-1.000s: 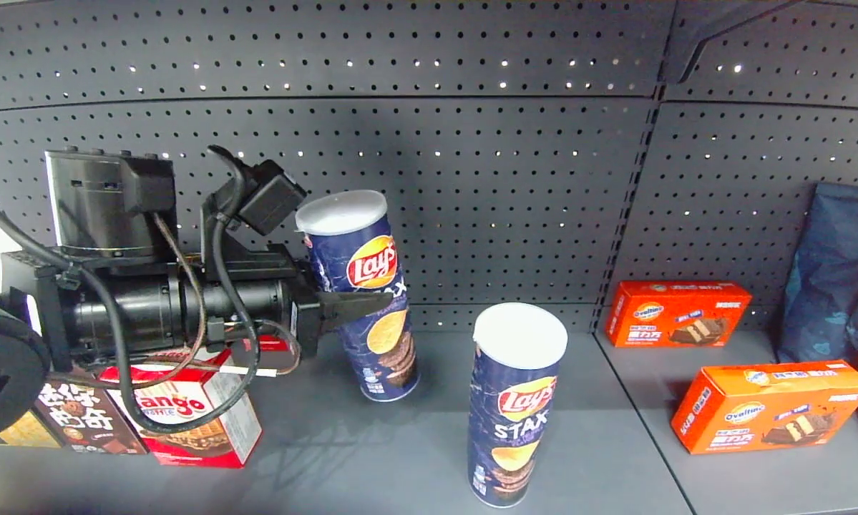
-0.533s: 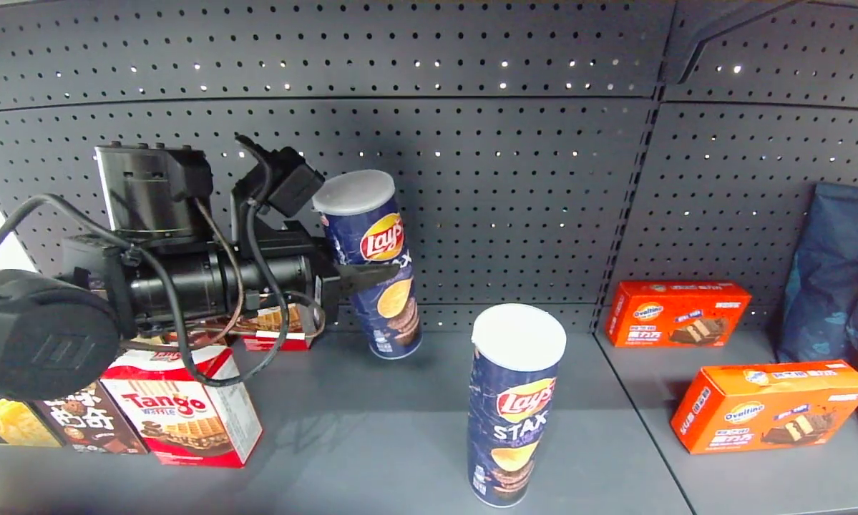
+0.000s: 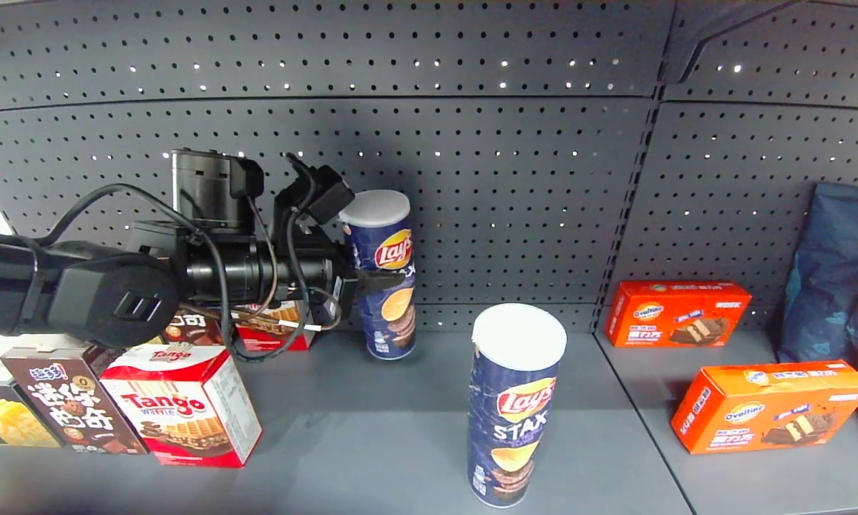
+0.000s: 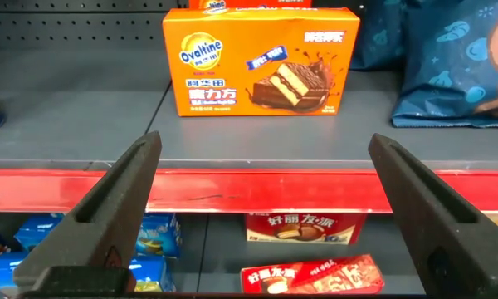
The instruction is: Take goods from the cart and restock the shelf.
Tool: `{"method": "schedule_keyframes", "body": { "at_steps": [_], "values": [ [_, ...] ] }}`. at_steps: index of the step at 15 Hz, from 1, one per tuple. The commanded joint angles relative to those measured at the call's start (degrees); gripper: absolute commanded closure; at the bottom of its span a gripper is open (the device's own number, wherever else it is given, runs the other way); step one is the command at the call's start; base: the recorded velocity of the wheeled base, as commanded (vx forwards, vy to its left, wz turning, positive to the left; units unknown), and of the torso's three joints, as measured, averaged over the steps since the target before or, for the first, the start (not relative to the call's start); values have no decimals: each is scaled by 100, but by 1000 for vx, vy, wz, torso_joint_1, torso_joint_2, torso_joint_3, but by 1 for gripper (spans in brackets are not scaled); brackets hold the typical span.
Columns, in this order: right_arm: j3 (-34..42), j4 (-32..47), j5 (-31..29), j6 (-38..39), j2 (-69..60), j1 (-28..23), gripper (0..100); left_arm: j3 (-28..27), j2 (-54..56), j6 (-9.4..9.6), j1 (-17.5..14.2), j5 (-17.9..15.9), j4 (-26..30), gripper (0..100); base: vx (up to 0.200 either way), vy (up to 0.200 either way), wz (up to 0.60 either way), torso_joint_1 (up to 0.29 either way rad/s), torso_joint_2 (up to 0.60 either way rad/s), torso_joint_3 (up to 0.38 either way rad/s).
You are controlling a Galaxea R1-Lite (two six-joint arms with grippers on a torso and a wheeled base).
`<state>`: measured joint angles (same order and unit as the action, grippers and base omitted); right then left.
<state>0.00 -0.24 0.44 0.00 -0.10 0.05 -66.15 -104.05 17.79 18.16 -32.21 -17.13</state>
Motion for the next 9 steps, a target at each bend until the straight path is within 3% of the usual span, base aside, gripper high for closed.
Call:
{"method": "schedule_keyframes", "body": {
  "at_steps": [1,3,9],
  "values": [
    [0,-2,0,0,10,4,0,-188,-19,-3,126,-49,175,100,0,0,0,0,0,0],
    [0,-2,0,0,10,4,0,-241,-28,32,144,-409,535,100,0,0,0,0,0,0],
    [0,-2,0,0,10,-5,0,-487,-371,-12,284,-594,579,100,0,0,0,0,0,0]
  ]
}}
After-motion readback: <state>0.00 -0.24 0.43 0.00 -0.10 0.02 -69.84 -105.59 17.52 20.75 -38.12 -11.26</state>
